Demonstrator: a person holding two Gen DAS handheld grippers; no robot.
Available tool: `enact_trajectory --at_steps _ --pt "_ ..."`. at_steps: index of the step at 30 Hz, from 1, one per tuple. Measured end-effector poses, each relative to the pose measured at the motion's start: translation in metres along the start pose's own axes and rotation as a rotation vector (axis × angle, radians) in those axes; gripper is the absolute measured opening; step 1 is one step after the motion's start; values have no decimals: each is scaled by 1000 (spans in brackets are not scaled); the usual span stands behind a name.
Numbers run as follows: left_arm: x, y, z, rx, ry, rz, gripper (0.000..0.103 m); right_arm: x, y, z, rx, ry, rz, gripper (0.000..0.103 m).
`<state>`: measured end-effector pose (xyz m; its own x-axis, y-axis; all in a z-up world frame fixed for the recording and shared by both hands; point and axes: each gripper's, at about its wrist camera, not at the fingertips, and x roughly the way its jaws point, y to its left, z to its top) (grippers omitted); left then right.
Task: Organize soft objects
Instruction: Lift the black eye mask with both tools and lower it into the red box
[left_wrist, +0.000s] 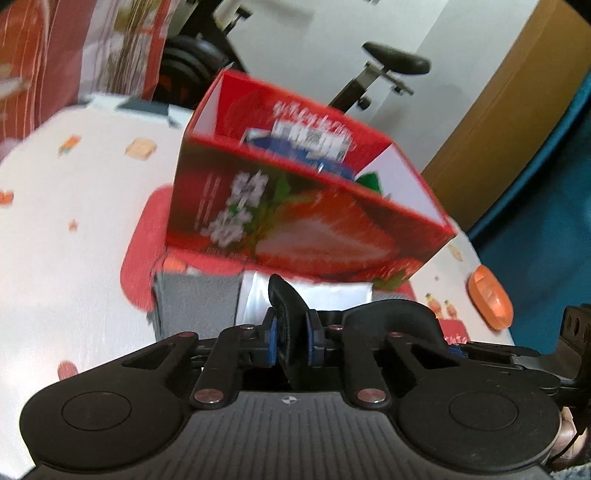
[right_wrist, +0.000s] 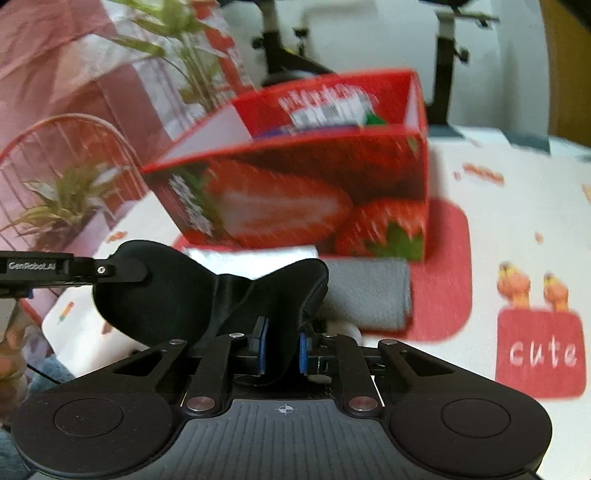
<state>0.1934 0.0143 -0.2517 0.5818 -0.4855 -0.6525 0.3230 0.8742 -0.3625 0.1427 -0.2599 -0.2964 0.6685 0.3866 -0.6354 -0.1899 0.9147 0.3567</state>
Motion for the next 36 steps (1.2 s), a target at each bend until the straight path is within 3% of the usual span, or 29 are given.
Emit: enact_trajectory --at_steps 13,20,27,32,36 --pt "-52 -26 55 79 -250 -42 15 -49 26 75 -170 -242 27 13" --pt "-44 -43 104 155 -341 -13 15 -44 34 137 -236 -320 11 13" --pt "20 -34 148 143 -203 33 15 13 21 186 -174 -187 -27 11" --pt "64 -23 149 154 -60 65 15 49 3 182 -95 -46 -54 11" --pt "79 -16 145 162 5 70 15 64 -9 173 -45 26 -59 11"
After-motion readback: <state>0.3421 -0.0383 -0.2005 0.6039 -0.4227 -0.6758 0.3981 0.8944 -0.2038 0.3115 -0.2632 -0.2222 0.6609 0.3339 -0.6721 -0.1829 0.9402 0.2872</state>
